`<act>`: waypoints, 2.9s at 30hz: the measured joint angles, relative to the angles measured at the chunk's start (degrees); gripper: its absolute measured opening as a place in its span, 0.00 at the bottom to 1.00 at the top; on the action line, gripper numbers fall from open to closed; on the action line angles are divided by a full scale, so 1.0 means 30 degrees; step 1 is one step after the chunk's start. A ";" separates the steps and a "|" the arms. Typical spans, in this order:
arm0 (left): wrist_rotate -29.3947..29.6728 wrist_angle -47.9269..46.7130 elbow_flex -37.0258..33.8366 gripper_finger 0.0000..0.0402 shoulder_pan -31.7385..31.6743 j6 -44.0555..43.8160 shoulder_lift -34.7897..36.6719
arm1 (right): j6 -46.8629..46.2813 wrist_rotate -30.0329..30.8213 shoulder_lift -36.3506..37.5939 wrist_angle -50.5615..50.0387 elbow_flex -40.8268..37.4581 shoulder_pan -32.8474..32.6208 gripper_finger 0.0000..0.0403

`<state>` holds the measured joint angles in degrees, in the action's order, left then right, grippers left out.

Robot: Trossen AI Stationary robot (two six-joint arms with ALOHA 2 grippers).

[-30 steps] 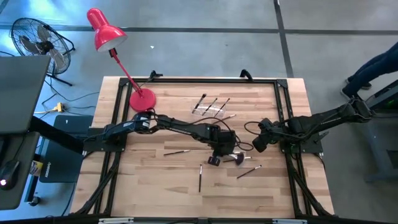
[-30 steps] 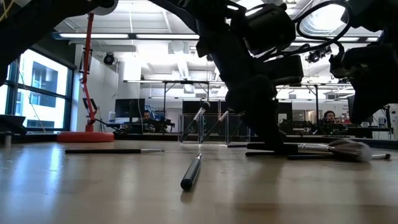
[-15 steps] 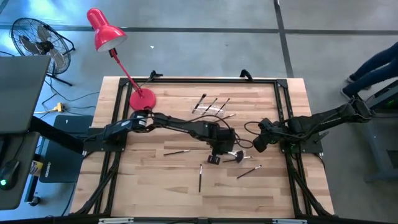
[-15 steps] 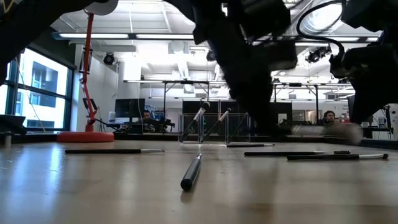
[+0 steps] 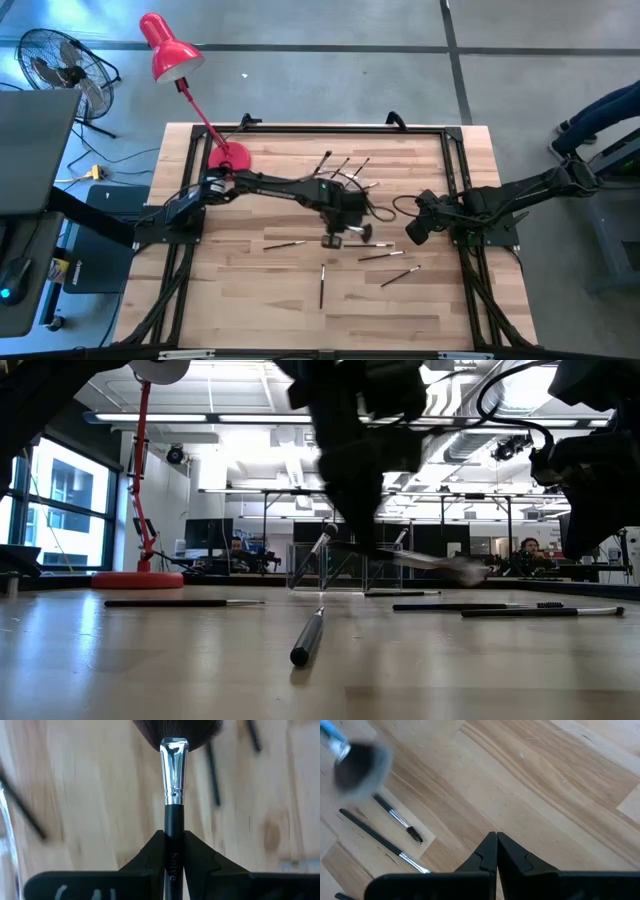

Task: Put items in baskets/containers
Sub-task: Put the highlighter brush into the transparent organizer

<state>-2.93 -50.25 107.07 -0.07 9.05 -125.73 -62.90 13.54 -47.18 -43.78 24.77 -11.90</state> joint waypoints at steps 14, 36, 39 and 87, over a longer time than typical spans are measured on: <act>0.0833 0.8858 -1.2406 0.09 -0.1801 -0.4431 0.8944 | -0.0553 0.0593 0.0000 0.0209 0.0000 0.0000 0.00; 0.1205 2.8425 -1.8091 0.09 -0.7408 -1.1014 0.9712 | -0.2075 0.4171 -0.0036 0.2793 -0.0015 0.0007 0.00; 0.0979 2.8564 -1.8117 0.11 -0.7336 -1.1621 0.8549 | -0.2295 0.4219 -0.0036 0.2786 -0.0015 0.0007 0.00; 0.5574 2.9846 -2.1558 0.10 -0.6341 -1.1012 0.9453 | -0.2534 0.3202 -0.0032 0.2770 0.0007 0.0007 0.00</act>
<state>13.79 39.29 42.39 -19.09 -23.99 -97.37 -70.50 23.15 -47.28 -35.47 24.80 -11.88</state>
